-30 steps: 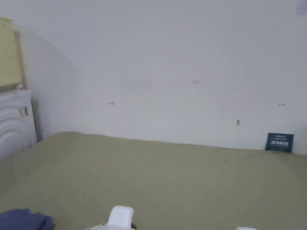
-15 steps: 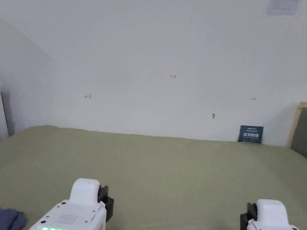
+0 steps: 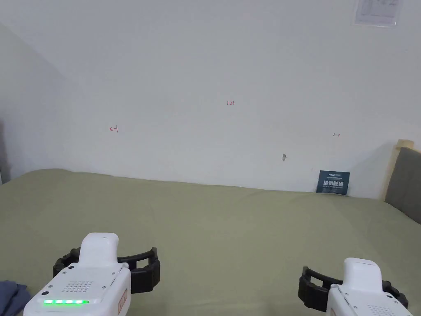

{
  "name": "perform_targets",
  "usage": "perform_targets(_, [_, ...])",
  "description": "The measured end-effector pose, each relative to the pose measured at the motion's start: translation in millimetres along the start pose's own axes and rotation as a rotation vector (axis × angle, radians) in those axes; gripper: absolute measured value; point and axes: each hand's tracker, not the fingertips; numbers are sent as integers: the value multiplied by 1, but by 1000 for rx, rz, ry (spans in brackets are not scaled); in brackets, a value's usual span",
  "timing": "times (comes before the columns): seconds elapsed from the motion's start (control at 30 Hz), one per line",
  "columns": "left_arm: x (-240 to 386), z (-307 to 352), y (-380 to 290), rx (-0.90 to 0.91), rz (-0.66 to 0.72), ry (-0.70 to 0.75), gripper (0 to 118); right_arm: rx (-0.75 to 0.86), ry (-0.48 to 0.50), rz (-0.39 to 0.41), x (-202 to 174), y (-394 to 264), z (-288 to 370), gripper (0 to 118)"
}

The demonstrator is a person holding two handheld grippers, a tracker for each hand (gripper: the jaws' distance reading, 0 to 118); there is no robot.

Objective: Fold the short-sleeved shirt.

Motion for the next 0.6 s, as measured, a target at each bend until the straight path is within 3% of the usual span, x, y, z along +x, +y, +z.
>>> perform_targets(0.33, [-3, -7, 2, -20, 7, 20, 118, 25, 103, 50, -9, 7, 11, 118])
perform_targets(0.6, [2, -5, 5, -17, -1, 0, 118, 12, 61, 90, -15, 9, 6, 118])
